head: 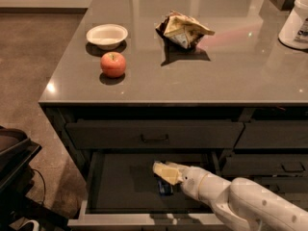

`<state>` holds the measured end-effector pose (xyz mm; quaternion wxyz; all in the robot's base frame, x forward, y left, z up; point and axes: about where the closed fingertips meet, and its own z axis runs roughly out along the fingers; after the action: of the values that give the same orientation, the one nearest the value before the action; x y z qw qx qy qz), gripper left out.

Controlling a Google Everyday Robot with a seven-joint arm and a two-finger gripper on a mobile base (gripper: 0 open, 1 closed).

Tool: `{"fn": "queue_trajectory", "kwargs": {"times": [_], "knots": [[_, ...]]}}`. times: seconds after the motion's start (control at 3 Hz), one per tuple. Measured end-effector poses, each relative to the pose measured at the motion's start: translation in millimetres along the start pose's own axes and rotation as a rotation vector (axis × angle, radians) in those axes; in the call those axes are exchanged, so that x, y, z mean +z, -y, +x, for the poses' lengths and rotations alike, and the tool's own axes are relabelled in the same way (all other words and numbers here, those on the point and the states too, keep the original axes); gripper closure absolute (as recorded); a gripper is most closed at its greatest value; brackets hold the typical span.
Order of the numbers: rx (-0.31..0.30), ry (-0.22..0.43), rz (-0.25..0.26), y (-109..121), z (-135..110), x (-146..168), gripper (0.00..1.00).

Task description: Place rxbar blueberry into middle drawer

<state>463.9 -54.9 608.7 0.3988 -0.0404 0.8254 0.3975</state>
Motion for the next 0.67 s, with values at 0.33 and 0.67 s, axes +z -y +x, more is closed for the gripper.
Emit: {"fn": "queue_trajectory", "kwargs": {"times": [0.33, 0.67], "knots": [[0.06, 0.023, 0.023, 54, 0, 23, 1.0], [0.121, 0.03, 0.045, 99, 5, 48, 1.0]]}}
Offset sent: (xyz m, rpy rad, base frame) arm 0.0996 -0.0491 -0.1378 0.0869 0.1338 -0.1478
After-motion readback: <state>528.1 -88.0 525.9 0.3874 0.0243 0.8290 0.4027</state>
